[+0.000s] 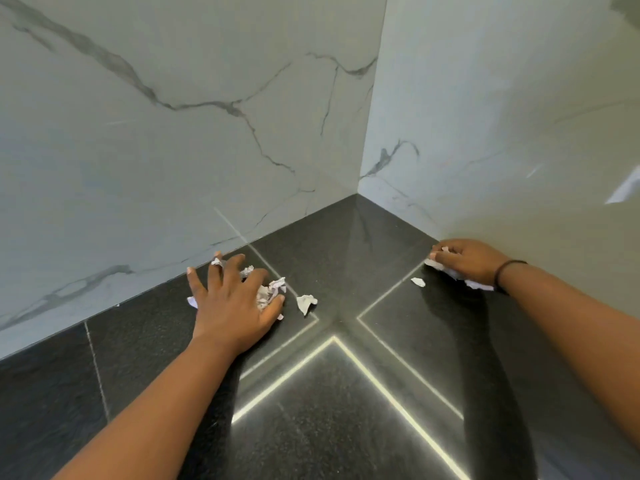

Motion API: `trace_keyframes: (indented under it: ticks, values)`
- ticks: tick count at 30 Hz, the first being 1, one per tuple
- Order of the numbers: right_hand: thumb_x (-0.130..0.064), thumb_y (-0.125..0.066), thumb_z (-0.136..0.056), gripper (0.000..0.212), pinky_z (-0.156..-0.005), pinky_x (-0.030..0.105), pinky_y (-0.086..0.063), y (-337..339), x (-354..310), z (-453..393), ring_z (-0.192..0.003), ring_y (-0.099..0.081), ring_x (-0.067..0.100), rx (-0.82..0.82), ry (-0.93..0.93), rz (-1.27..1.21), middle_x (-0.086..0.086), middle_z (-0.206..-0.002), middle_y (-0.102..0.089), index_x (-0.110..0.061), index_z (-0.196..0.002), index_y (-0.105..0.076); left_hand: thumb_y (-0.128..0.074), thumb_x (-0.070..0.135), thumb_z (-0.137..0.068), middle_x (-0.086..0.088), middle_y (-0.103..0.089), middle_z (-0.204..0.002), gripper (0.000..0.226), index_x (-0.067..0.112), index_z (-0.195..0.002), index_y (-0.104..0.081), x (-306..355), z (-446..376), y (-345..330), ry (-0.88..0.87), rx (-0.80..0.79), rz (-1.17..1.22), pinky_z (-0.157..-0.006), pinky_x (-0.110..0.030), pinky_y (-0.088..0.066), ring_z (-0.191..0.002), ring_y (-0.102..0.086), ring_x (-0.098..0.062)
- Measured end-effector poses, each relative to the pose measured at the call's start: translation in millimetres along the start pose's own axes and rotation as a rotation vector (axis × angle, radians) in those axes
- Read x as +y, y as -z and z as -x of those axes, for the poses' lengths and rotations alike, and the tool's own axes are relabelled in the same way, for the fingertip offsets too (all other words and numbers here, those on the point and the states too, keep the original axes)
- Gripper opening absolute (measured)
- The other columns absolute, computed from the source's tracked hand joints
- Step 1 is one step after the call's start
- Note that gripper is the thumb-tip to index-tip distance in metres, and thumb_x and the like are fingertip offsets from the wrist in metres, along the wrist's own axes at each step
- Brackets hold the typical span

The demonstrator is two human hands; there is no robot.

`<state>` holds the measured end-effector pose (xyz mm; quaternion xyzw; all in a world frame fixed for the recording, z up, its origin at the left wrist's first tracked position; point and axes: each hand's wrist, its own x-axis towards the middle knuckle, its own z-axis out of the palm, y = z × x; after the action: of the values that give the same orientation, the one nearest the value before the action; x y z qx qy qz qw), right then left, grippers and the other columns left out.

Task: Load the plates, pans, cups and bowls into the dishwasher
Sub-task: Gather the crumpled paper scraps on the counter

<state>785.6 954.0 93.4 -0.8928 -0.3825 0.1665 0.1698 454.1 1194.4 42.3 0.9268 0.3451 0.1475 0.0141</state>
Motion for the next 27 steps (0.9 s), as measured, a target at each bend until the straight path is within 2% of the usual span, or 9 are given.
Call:
trace_keyframes:
  ticks: [3,6,9,12,14,18,20,23,27]
  values:
    - [-0.043,-0.064,-0.087,0.017,-0.098,0.034,-0.042,-15.0,12.1,32.0,-0.112,-0.056,0.012,0.084,0.097,-0.144,-0.011,-0.115,-0.062,-0.036,-0.102,-0.067,-0.034,0.075,-0.077,-0.007,-0.036,-0.143,0.07,0.033,-0.132,-0.046,1.1,1.4,1.7,0.004,0.079,0.068,-0.11,-0.06,-0.02,-0.123,-0.047,-0.032]
    - [-0.066,-0.061,-0.071,0.052,-0.109,0.038,-0.033,-31.0,19.1,50.0,-0.129,-0.043,0.014,0.149,0.143,-0.116,-0.004,-0.136,-0.051,-0.044,-0.118,-0.057,-0.031,0.082,-0.075,-0.006,-0.032,-0.143,0.084,0.035,-0.145,-0.027,-0.1,5.1,4.0,0.018,0.156,0.06,-0.094,-0.054,-0.033,-0.113,-0.049,-0.034]
    - [-0.087,-0.052,-0.057,0.084,-0.111,0.045,-0.031,-41.1,20.6,50.2,-0.135,-0.037,0.018,0.194,0.102,0.103,-0.005,-0.148,-0.039,-0.048,-0.132,-0.045,-0.027,0.092,-0.065,0.002,-0.008,-0.154,0.101,0.042,-0.149,-0.001,-2.8,7.3,2.7,0.178,0.194,0.165,-0.1,-0.059,-0.025,-0.133,-0.021,-0.034]
    - [-0.095,-0.044,-0.053,0.096,-0.11,0.045,-0.032,-45.7,14.4,39.8,-0.134,-0.039,0.02,0.214,0.074,0.188,-0.002,-0.146,-0.041,-0.047,-0.137,-0.038,-0.024,0.098,-0.058,0.003,0.02,-0.158,0.117,0.038,-0.148,0.02,-5.6,5.7,0.5,0.289,0.225,0.247,-0.111,-0.061,0.001,-0.145,0.016,-0.032]
    - [-0.095,-0.043,-0.054,0.094,-0.107,0.042,-0.034,-49.1,7.3,32.5,-0.128,-0.043,0.02,0.235,0.102,0.158,-0.002,-0.139,-0.048,-0.047,-0.135,-0.042,-0.025,0.101,-0.053,0.0,0.031,-0.156,0.123,0.039,-0.144,0.029,-7.4,2.4,-0.8,0.312,0.173,0.321,-0.11,-0.058,0.013,-0.142,0.027,-0.034]
    - [-0.089,-0.046,-0.063,0.078,-0.104,0.041,-0.037,-59.2,-9.3,20.9,-0.121,-0.046,0.021,0.233,0.146,0.126,-0.002,-0.129,-0.053,-0.046,-0.128,-0.052,-0.039,0.102,-0.039,0.002,0.019,-0.16,0.131,0.051,-0.138,0.03,-10.6,-7.0,-1.0,0.26,-0.071,0.546,-0.117,-0.055,-0.001,-0.146,0.018,-0.025]
    - [-0.08,-0.051,-0.071,0.061,-0.1,0.04,-0.04,-63.0,-16.6,15.4,-0.117,-0.047,0.023,0.262,0.133,0.098,-0.001,-0.123,-0.055,-0.043,-0.119,-0.059,-0.04,0.102,-0.037,0.0,0.01,-0.162,0.133,0.05,-0.138,0.029,-10.1,-10.8,-2.3,0.153,-0.163,0.459,-0.118,-0.054,-0.003,-0.148,0.01,-0.025]
    - [-0.062,-0.054,-0.084,0.035,-0.093,0.04,-0.039,-68.3,-24.4,7.8,-0.112,-0.046,0.03,0.304,0.128,0.122,0.003,-0.116,-0.055,-0.036,-0.105,-0.063,-0.034,0.104,-0.038,-0.004,0.005,-0.162,0.126,0.055,-0.134,0.032,-9.5,-15.9,-3.1,0.007,-0.269,0.257,-0.117,-0.056,0.003,-0.148,0.005,-0.03]
    - [-0.052,-0.048,-0.092,0.025,-0.083,0.036,-0.029,-72.7,-24.2,2.2,-0.108,-0.043,0.03,0.314,0.106,0.174,0.001,-0.112,-0.054,-0.032,-0.098,-0.061,-0.035,0.103,-0.043,-0.005,-0.005,-0.162,0.115,0.064,-0.134,0.023,5.7,-19.2,-5.1,-0.156,-0.341,0.174,-0.117,-0.056,0.005,-0.147,0.003,-0.034]
